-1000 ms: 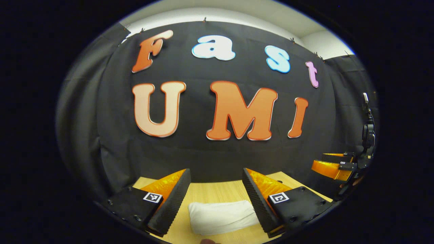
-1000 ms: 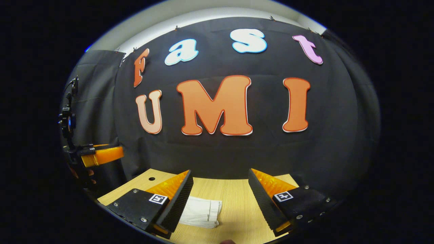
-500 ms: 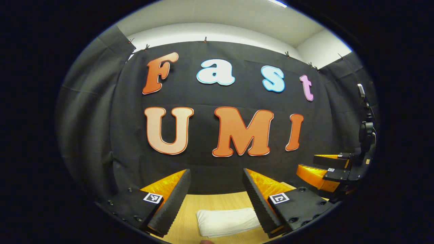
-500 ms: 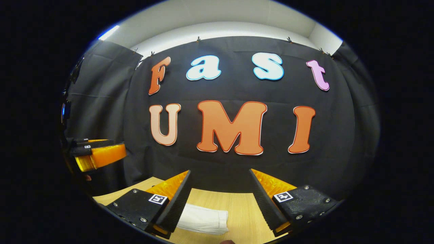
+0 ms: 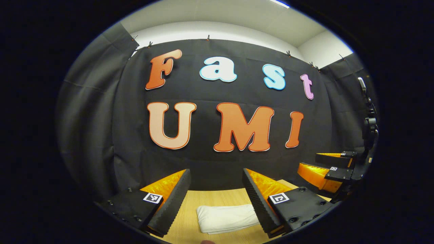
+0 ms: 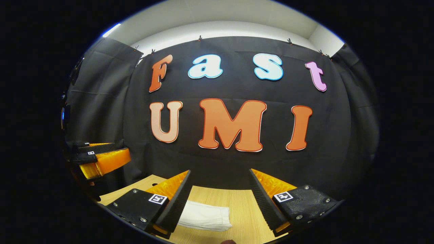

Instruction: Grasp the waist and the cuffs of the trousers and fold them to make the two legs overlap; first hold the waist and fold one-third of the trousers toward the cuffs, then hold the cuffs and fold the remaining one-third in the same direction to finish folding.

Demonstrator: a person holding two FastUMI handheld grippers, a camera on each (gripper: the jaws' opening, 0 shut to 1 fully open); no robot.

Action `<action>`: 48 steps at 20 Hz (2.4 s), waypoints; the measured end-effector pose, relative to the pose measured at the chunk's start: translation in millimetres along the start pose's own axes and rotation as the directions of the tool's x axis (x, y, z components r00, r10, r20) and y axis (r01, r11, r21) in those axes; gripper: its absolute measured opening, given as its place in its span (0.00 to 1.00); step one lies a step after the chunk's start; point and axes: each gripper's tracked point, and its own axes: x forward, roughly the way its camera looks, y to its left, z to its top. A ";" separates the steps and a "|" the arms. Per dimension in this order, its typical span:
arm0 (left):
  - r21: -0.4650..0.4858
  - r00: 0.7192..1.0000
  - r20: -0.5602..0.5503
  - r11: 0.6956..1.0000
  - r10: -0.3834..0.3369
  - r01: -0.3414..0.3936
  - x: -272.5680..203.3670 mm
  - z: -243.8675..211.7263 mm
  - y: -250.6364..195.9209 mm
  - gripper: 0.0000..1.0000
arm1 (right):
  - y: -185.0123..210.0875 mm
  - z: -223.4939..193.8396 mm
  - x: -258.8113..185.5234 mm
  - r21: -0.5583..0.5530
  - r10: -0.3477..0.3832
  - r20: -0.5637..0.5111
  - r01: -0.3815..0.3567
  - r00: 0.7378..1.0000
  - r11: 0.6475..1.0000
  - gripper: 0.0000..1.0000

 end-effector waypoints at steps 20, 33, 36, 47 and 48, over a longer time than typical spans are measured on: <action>0.036 0.999 -0.041 0.999 0.015 -0.014 -59.7 -13.9 6.7 0.96 | 16.3 -14.9 -42.0 -0.016 -0.008 -0.056 0.007 0.998 1.000 0.98; 0.030 0.999 -0.006 0.999 0.039 -0.039 -94.0 1.9 30.7 1.00 | 31.9 10.8 -59.6 -0.024 0.013 0.015 -0.013 1.000 1.000 0.98; 0.063 0.999 0.021 0.997 0.044 -0.045 -95.3 5.2 36.9 0.99 | 32.4 6.8 -64.9 -0.047 0.015 0.014 -0.015 1.000 0.999 0.98; 0.067 0.992 0.037 0.991 0.118 -0.120 -94.7 2.0 56.9 0.99 | 33.8 1.9 -67.3 -0.067 0.048 -0.009 -0.049 0.999 0.997 0.99; 0.086 0.991 0.038 0.988 0.125 -0.128 -92.0 1.2 54.0 0.98 | 30.2 1.7 -66.0 -0.070 0.055 -0.004 -0.055 0.998 0.996 0.99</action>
